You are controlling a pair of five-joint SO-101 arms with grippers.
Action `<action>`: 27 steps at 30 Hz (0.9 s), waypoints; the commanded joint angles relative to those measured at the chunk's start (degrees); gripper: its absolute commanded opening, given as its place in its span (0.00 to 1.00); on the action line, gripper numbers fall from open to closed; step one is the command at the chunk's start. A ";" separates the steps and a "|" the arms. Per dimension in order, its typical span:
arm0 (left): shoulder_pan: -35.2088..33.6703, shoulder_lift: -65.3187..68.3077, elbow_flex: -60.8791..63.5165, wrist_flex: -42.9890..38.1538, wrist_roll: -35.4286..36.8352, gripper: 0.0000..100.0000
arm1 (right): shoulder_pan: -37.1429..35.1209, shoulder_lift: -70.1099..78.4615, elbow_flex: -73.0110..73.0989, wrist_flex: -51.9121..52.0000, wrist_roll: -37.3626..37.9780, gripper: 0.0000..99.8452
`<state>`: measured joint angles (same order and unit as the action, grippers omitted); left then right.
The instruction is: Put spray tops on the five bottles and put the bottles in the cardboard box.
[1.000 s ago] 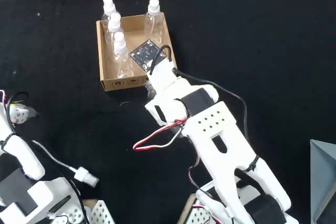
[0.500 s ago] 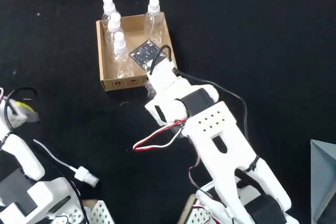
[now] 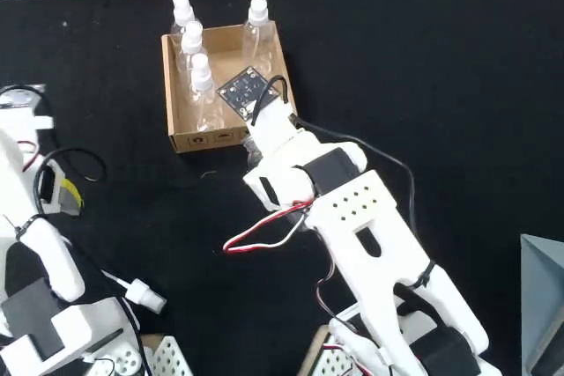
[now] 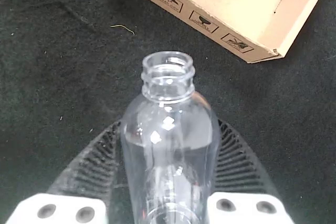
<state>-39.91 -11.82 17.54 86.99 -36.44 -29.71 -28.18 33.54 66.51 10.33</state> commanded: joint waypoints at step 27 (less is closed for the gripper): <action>16.04 -17.93 19.91 5.98 -54.15 0.26 | 5.71 -2.86 -0.84 -1.58 0.09 0.11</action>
<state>-27.34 -22.46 33.54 92.70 -83.12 -25.49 -28.18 33.54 66.42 10.33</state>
